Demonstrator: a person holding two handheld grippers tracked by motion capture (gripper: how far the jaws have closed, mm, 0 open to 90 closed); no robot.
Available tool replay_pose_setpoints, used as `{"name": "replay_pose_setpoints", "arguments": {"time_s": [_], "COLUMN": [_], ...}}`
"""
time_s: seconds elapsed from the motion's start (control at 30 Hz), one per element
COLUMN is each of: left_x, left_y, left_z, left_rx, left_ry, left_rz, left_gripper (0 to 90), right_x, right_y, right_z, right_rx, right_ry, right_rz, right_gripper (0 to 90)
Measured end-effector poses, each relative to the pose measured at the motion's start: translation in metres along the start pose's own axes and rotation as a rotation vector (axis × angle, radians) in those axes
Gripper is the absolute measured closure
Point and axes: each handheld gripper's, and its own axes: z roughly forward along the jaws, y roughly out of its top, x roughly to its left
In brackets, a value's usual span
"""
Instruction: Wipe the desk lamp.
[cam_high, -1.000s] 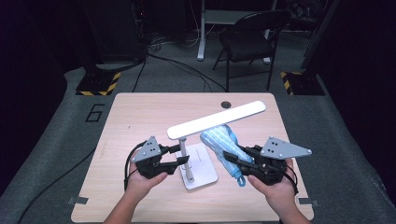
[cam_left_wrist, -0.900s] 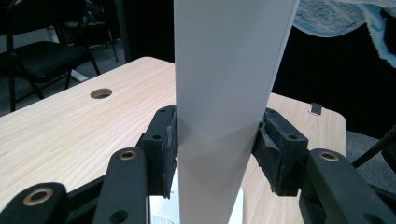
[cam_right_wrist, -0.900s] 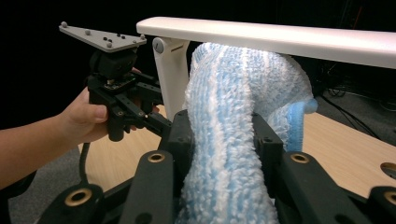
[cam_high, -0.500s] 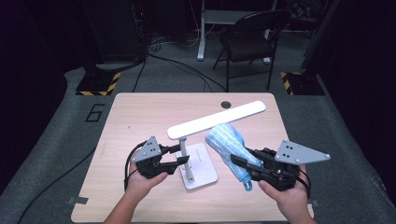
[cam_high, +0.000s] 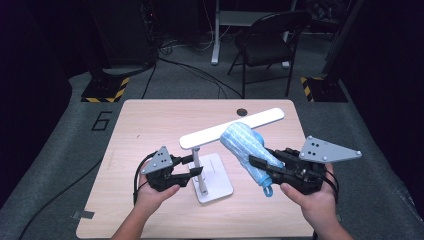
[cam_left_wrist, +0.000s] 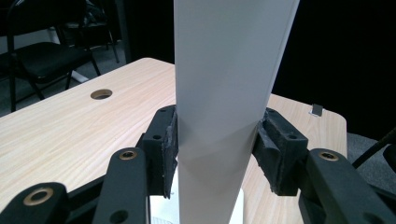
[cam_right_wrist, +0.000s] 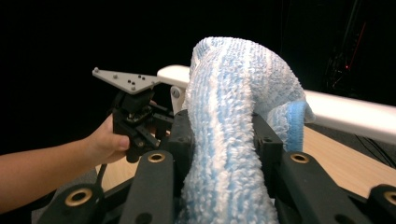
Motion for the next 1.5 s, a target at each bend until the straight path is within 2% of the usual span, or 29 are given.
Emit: {"name": "replay_pose_setpoints", "arguments": {"time_s": [0.07, 0.13, 0.27, 0.5, 0.73, 1.07, 1.37, 1.43, 1.5], "left_x": [0.0, 0.0, 0.0, 0.0, 0.0, 0.0, 0.0, -0.001, -0.001], "left_y": [0.0, 0.0, 0.0, 0.0, -0.001, -0.002, -0.001, -0.002, -0.001], "left_z": [0.0, 0.0, 0.0, 0.0, 0.001, 0.001, 0.001, 0.002, 0.002], "left_rx": [0.001, 0.004, 0.003, 0.0, -0.01, -0.014, -0.009, -0.02, -0.015], "left_ry": [-0.001, -0.004, -0.002, -0.004, 0.0, 0.002, 0.001, 0.003, 0.004], "left_rz": [-0.002, -0.001, -0.001, -0.004, -0.004, -0.004, 0.004, -0.007, 0.002], "left_gripper": [52.0, 52.0, 52.1, 52.1, 52.1, 52.3, 52.3, 52.3, 52.4], "right_x": [0.0, 0.001, -0.001, -0.015, -0.021, -0.005, 0.007, 0.009, 0.012], "right_y": [0.006, 0.012, 0.021, 0.032, 0.04, 0.044, 0.045, 0.046, 0.046], "right_z": [0.0, 0.001, 0.008, 0.028, 0.049, 0.087, 0.11, 0.113, 0.117], "right_rx": [-0.016, -0.017, -0.011, 0.003, 0.018, 0.074, 0.065, 0.063, 0.061], "right_ry": [-0.006, -0.003, -0.014, -0.047, -0.048, 0.004, 0.05, 0.057, 0.065], "right_rz": [-0.011, -0.036, -0.056, -0.06, -0.071, -0.096, -0.104, -0.107, -0.109], "right_gripper": [67.6, 67.5, 67.5, 67.5, 67.5, 67.4, 67.4, 67.4, 67.4]}}
